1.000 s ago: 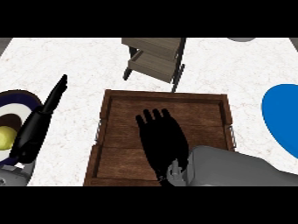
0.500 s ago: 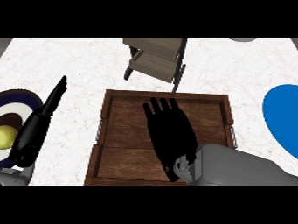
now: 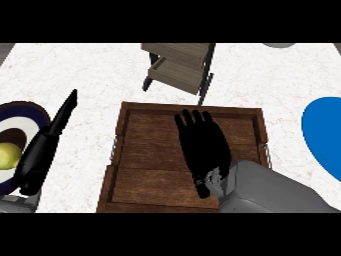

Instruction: Pick the tomato from the tray and place it in the tiered basket

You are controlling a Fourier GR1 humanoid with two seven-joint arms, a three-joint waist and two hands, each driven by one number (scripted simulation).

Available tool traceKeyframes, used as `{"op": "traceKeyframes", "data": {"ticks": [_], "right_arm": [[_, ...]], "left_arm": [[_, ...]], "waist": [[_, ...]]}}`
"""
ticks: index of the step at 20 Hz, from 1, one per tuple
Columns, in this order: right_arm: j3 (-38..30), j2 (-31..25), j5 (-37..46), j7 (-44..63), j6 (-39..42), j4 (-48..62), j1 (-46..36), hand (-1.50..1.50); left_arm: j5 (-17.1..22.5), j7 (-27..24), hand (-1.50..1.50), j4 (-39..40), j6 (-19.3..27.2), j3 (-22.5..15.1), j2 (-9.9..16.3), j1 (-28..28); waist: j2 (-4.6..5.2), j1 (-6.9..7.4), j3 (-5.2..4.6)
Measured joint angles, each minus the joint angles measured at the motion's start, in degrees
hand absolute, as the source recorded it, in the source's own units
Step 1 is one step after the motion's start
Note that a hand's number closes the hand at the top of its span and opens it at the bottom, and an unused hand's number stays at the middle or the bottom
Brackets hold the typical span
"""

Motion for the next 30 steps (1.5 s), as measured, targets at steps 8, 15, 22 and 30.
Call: {"op": "traceKeyframes", "data": {"ticks": [8,15,22,30], "right_arm": [[-3.79,2.60,7.20,-4.07,0.95,3.33,4.46,-1.50],[-6.46,8.23,14.15,-6.92,1.20,9.36,6.99,-1.50],[-9.14,10.51,16.84,-14.37,-0.58,12.63,9.43,1.50],[-9.14,11.33,24.29,-21.06,-2.17,10.47,10.52,1.50]], "left_arm": [[-1.07,0.84,0.00,-0.23,-2.27,2.30,-1.04,-0.55],[-3.24,1.84,0.00,1.34,-3.88,3.48,-3.51,-2.52],[-4.51,1.39,0.00,0.50,-4.93,4.42,-4.87,-1.38],[-5.70,1.50,0.00,-0.94,-6.48,5.75,-6.24,0.15]], "waist": [[0.06,0.12,0.01],[0.11,0.11,0.01],[-0.24,0.18,-0.12],[-0.20,0.04,-0.15]]}}
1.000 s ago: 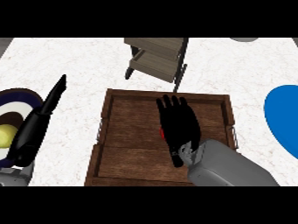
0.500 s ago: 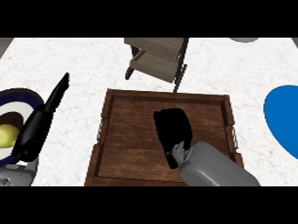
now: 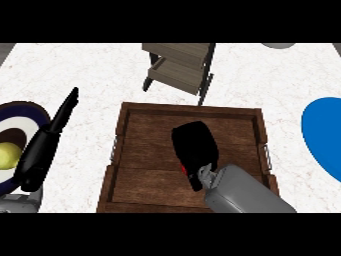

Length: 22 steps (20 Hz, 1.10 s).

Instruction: Pick the tomato from the tray and place it in the tiered basket

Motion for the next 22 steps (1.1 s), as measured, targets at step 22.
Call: {"op": "traceKeyframes", "data": {"ticks": [22], "right_arm": [[-56.15,-31.38,-23.92,4.53,15.66,-13.94,-10.68,1.50]], "left_arm": [[-0.52,-0.16,0.00,-0.17,-0.80,2.32,-0.37,1.51]], "waist": [[-0.33,-2.13,0.15]]}}
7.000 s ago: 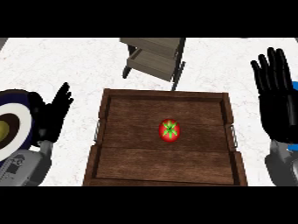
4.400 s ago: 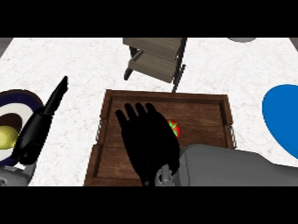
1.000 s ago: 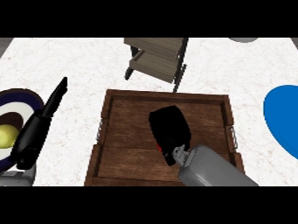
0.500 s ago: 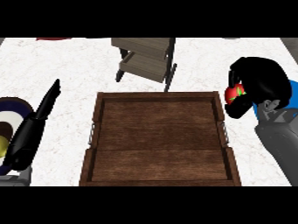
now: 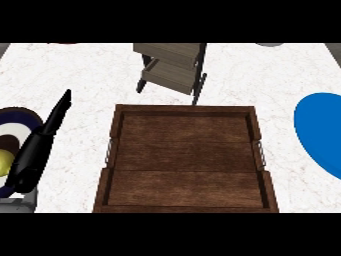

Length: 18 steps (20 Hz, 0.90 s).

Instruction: Pick the tomato from the tray and place it in the tiered basket

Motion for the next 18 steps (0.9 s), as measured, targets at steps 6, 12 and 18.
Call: {"op": "traceKeyframes", "data": {"ticks": [6,12,18], "right_arm": [[-4.35,-5.93,-8.10,1.99,5.52,1.64,-12.84,1.50],[-0.46,-4.51,-9.46,4.91,3.70,6.63,-26.35,1.50],[4.36,-0.47,-7.18,7.57,0.68,18.22,-40.80,1.50]], "left_arm": [[-0.30,-0.60,0.00,-0.24,-1.12,-0.34,-0.20,-0.34],[-0.93,0.41,0.00,-0.48,-1.53,-0.59,-1.22,-1.64],[-1.06,0.08,0.00,1.02,-2.31,-0.10,-1.38,-3.24]], "waist": [[0.30,1.78,-0.06],[0.52,2.64,-0.09],[0.70,3.30,-0.16]]}}
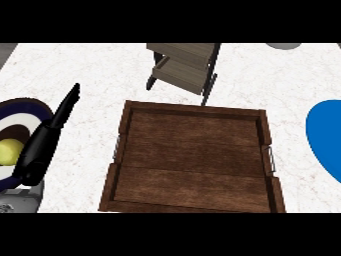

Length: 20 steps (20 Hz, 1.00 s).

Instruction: Pick the tomato from the tray and place it in the tiered basket

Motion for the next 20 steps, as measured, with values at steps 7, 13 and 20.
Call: {"op": "traceKeyframes", "data": {"ticks": [7,13,20], "right_arm": [[3.46,6.23,5.83,0.40,-5.26,15.60,-11.94,1.50],[3.77,12.82,9.03,-0.72,-11.92,28.70,-18.26,1.50],[3.87,18.63,12.24,-4.24,-20.36,41.64,-21.58,1.50]], "left_arm": [[-0.66,0.98,0.00,-0.56,-0.37,-0.66,-0.84,-0.83],[-1.01,-0.55,0.00,-0.03,-0.65,-0.87,-1.17,-0.12],[-1.54,-0.39,0.00,0.19,-0.75,-1.03,-1.76,-1.01]], "waist": [[0.27,0.70,-0.01],[0.60,1.38,-0.04],[0.89,1.84,0.00]]}}
